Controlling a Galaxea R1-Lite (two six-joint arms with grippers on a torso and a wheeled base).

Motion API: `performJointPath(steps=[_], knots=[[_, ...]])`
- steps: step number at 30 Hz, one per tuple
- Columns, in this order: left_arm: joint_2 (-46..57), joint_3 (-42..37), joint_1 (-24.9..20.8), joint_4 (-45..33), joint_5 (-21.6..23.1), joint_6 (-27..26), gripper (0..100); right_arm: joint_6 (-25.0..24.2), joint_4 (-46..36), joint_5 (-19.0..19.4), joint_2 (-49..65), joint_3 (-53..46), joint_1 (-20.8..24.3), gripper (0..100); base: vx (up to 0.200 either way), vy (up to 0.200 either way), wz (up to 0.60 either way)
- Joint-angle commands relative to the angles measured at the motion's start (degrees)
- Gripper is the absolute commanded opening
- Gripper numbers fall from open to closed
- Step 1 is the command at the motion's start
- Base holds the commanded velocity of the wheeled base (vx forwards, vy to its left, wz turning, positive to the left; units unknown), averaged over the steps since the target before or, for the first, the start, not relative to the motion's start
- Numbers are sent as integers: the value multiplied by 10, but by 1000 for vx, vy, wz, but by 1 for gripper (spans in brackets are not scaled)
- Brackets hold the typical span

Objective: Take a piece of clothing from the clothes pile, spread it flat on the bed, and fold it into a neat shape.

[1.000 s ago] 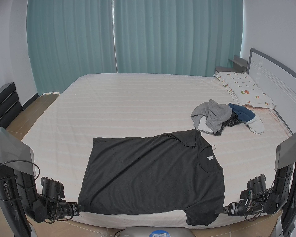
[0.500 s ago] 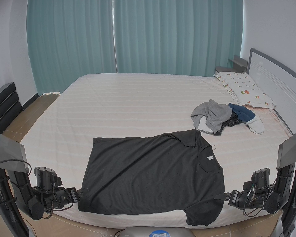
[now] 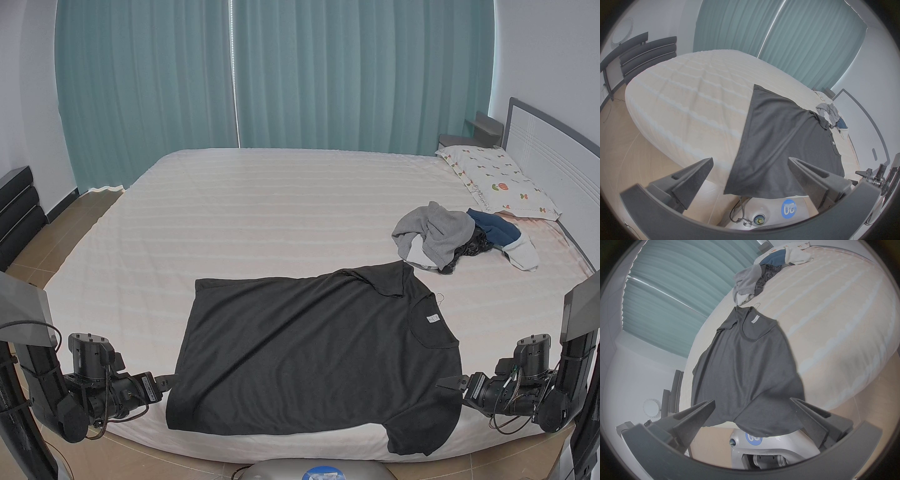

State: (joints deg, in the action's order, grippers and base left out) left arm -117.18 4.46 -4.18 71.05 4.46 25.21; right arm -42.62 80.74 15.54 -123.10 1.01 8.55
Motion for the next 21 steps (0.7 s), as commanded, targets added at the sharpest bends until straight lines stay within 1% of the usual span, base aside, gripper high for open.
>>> performJointPath(steps=[1,7,9,10,11,13,19,21], knots=[[-3,1,1,1,0,0,100,0,1,0,-5,-10,0,100,0,0,0],[-6,7,-3,1,-2,5,100,-10,15,0,-6,-10,0,100,0,0,0],[-4,15,-3,1,-2,23,100,-15,22,-1,-7,-10,0,100,0,0,0],[-3,23,-3,1,-3,41,100,-15,24,0,-10,-10,0,100,0,0,0],[-3,30,-3,0,-4,61,100,-15,25,-1,-14,-10,0,100,200,0,0],[-6,36,-4,-1,-2,80,100,-16,28,0,-15,-10,1,100,200,0,0],[-10,38,-16,0,-1,88,100,-16,28,0,-20,-10,2,100,200,0,0],[-10,38,-19,1,-1,91,100,-16,28,1,-21,-10,2,100,0,0,0]])
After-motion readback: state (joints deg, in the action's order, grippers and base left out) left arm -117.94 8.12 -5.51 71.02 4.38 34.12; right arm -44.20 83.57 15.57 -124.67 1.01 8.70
